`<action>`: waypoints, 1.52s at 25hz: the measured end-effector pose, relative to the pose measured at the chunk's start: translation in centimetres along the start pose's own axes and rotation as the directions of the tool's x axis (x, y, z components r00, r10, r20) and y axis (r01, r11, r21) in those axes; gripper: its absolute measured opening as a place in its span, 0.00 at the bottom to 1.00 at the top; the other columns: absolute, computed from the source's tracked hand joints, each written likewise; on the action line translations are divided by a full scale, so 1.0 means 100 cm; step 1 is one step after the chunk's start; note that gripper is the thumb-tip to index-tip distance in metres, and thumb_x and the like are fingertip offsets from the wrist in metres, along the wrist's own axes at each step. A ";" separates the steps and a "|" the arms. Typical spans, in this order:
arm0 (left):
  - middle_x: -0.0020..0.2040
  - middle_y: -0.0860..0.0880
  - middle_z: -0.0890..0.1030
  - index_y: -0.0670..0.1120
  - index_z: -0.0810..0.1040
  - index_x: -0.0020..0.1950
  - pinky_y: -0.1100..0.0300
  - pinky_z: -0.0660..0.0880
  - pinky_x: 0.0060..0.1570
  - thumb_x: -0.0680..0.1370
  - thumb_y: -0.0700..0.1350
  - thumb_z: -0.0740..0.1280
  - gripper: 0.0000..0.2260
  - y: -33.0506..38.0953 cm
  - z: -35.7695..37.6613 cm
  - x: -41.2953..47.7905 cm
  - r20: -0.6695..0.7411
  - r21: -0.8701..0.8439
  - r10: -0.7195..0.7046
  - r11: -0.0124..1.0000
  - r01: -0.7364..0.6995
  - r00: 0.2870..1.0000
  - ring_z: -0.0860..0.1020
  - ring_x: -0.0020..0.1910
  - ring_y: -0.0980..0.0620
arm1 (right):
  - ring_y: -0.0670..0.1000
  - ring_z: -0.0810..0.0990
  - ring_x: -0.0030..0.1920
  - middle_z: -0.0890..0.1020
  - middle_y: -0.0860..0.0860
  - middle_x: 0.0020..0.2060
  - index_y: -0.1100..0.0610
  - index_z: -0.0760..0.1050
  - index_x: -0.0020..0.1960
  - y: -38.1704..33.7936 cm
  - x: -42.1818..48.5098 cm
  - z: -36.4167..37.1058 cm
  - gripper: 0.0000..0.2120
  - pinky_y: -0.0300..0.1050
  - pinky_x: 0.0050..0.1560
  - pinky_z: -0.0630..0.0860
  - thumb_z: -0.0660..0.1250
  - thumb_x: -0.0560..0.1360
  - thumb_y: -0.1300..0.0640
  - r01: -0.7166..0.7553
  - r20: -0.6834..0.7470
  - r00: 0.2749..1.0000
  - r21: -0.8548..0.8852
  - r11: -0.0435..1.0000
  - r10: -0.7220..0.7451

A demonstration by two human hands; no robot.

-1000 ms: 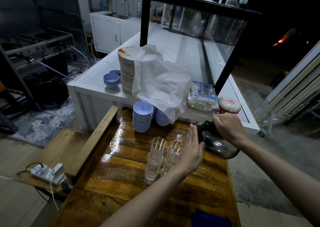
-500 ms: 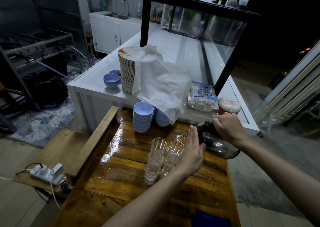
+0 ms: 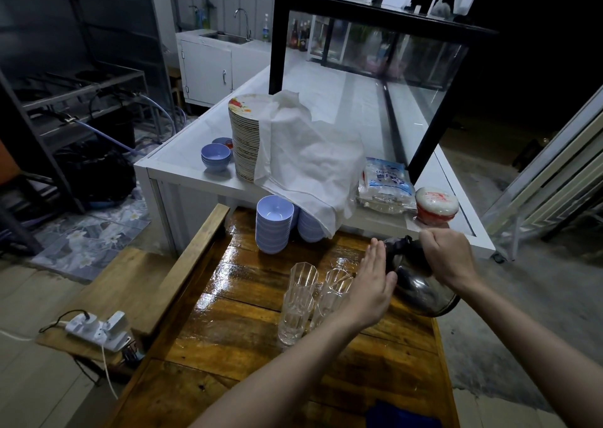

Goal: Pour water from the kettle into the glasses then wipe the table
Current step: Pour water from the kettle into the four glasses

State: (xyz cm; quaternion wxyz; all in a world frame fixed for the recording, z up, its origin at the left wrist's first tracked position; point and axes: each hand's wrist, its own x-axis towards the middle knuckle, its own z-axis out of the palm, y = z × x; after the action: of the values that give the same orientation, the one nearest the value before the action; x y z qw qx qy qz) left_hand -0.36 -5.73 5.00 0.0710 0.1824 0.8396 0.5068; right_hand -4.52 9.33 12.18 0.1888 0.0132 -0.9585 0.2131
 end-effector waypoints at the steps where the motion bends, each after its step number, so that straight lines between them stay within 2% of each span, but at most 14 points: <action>1: 0.79 0.49 0.40 0.46 0.40 0.78 0.61 0.38 0.74 0.84 0.48 0.50 0.26 0.000 -0.001 0.001 0.011 0.012 0.010 1.000 -0.010 1.000 0.37 0.75 0.57 | 0.53 0.65 0.24 0.69 0.54 0.19 0.57 0.64 0.21 0.003 -0.004 0.000 0.20 0.45 0.29 0.59 0.54 0.71 0.53 -0.053 -0.022 0.998 0.015 0.998 0.053; 5: 0.80 0.47 0.44 0.44 0.44 0.79 0.56 0.42 0.76 0.84 0.48 0.51 0.26 0.006 -0.003 0.008 0.070 0.080 0.046 0.995 -0.052 0.996 0.42 0.78 0.53 | 0.55 0.67 0.27 0.72 0.59 0.24 0.65 0.68 0.27 0.018 -0.022 0.002 0.21 0.44 0.30 0.61 0.52 0.70 0.51 -0.239 -0.076 0.967 0.055 0.969 0.243; 7: 0.79 0.46 0.45 0.43 0.46 0.79 0.55 0.42 0.76 0.84 0.51 0.48 0.26 0.010 -0.004 0.009 0.087 0.126 0.066 0.989 -0.077 0.994 0.43 0.78 0.52 | 0.57 0.68 0.29 0.74 0.62 0.27 0.68 0.70 0.29 0.023 -0.030 0.004 0.22 0.45 0.31 0.62 0.51 0.70 0.51 -0.302 -0.115 0.942 0.109 0.947 0.314; 9: 0.79 0.45 0.46 0.42 0.46 0.79 0.57 0.41 0.76 0.78 0.62 0.40 0.34 0.014 -0.005 0.009 0.081 0.176 0.105 0.977 -0.118 0.991 0.43 0.78 0.52 | 0.58 0.68 0.30 0.75 0.65 0.29 0.71 0.71 0.31 0.024 -0.035 0.007 0.23 0.49 0.31 0.62 0.52 0.70 0.52 -0.345 -0.138 0.919 0.170 0.923 0.369; 11: 0.79 0.44 0.46 0.41 0.47 0.78 0.60 0.39 0.74 0.70 0.66 0.35 0.43 0.015 -0.007 0.009 0.069 0.214 0.136 0.966 -0.148 0.988 0.44 0.78 0.50 | 0.58 0.69 0.31 0.76 0.65 0.30 0.71 0.72 0.32 0.023 -0.035 0.011 0.23 0.49 0.32 0.62 0.52 0.70 0.52 -0.369 -0.150 0.903 0.208 0.906 0.402; 13: 0.79 0.42 0.47 0.40 0.48 0.78 0.61 0.39 0.73 0.73 0.64 0.37 0.40 0.016 -0.013 0.009 0.045 0.238 0.138 0.960 -0.144 0.989 0.44 0.78 0.49 | 0.57 0.68 0.30 0.75 0.63 0.28 0.69 0.71 0.30 0.016 -0.033 0.013 0.23 0.48 0.31 0.62 0.51 0.70 0.52 -0.359 -0.159 0.904 0.227 0.905 0.398; 14: 0.79 0.42 0.47 0.40 0.48 0.78 0.61 0.39 0.73 0.78 0.61 0.40 0.35 0.016 -0.017 0.009 0.032 0.243 0.132 0.960 -0.136 0.991 0.44 0.78 0.49 | 0.57 0.68 0.30 0.74 0.61 0.27 0.68 0.70 0.29 0.011 -0.031 0.014 0.22 0.48 0.31 0.62 0.51 0.70 0.52 -0.349 -0.158 0.908 0.235 0.907 0.389; 16: 0.79 0.43 0.45 0.40 0.46 0.78 0.60 0.39 0.74 0.84 0.52 0.48 0.27 0.010 -0.025 0.005 0.008 0.254 0.119 0.960 -0.117 0.993 0.43 0.78 0.50 | 0.55 0.67 0.29 0.72 0.58 0.25 0.64 0.67 0.27 0.000 -0.025 0.017 0.20 0.48 0.31 0.61 0.51 0.70 0.52 -0.304 -0.144 0.929 0.228 0.925 0.341; 19: 0.79 0.46 0.42 0.43 0.43 0.78 0.61 0.38 0.74 0.83 0.55 0.47 0.28 -0.002 -0.033 -0.001 -0.048 0.216 0.090 0.973 -0.077 0.995 0.39 0.77 0.54 | 0.55 0.67 0.28 0.71 0.58 0.23 0.63 0.67 0.25 -0.015 -0.010 0.025 0.21 0.48 0.30 0.59 0.52 0.71 0.52 -0.194 -0.116 0.969 0.188 0.963 0.218; 23: 0.78 0.48 0.38 0.45 0.38 0.78 0.63 0.36 0.73 0.84 0.47 0.50 0.27 -0.015 -0.038 -0.008 -0.127 0.111 0.025 0.994 -0.011 0.992 0.36 0.76 0.56 | 0.51 0.64 0.23 0.68 0.54 0.19 0.59 0.66 0.22 -0.039 0.009 0.034 0.21 0.44 0.37 0.61 0.54 0.72 0.55 0.015 -0.083 0.997 0.116 0.993 -0.005; 28: 0.78 0.51 0.36 0.46 0.37 0.77 0.61 0.37 0.74 0.84 0.48 0.50 0.27 -0.024 -0.044 -0.015 -0.190 0.011 -0.031 0.999 0.034 0.981 0.35 0.75 0.58 | 0.48 0.64 0.24 0.69 0.52 0.18 0.52 0.60 0.21 -0.059 0.025 0.044 0.19 0.46 0.39 0.63 0.51 0.70 0.51 0.202 -0.030 0.979 -0.031 0.979 -0.203; 30: 0.77 0.51 0.36 0.46 0.36 0.77 0.60 0.38 0.75 0.84 0.48 0.50 0.28 -0.027 -0.045 -0.017 -0.222 -0.011 -0.041 0.999 0.039 0.974 0.35 0.75 0.58 | 0.49 0.65 0.25 0.66 0.50 0.18 0.51 0.59 0.21 -0.065 0.028 0.047 0.19 0.48 0.40 0.66 0.50 0.70 0.50 0.247 -0.017 0.969 -0.048 0.968 -0.248; 33: 0.77 0.50 0.36 0.45 0.36 0.77 0.62 0.37 0.74 0.84 0.47 0.51 0.28 -0.028 -0.045 -0.020 -0.250 -0.042 -0.062 0.998 0.053 0.966 0.35 0.75 0.57 | 0.53 0.69 0.28 0.69 0.51 0.19 0.51 0.59 0.21 -0.071 0.031 0.049 0.18 0.50 0.43 0.67 0.50 0.70 0.50 0.310 0.008 0.951 -0.090 0.947 -0.310; 38: 0.77 0.49 0.35 0.45 0.36 0.77 0.62 0.37 0.73 0.84 0.49 0.51 0.28 -0.033 -0.044 -0.021 -0.277 -0.068 -0.081 0.996 0.064 0.957 0.34 0.74 0.57 | 0.52 0.67 0.28 0.67 0.49 0.20 0.50 0.58 0.22 -0.081 0.037 0.051 0.18 0.51 0.46 0.67 0.50 0.70 0.50 0.388 0.061 0.922 -0.139 0.911 -0.383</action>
State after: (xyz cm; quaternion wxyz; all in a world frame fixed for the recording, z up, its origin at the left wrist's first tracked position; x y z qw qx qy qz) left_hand -0.57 -11.57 4.07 -0.0246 0.0760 0.8322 0.5487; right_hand -8.89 0.10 12.53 0.2121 0.1914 -0.9532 0.0994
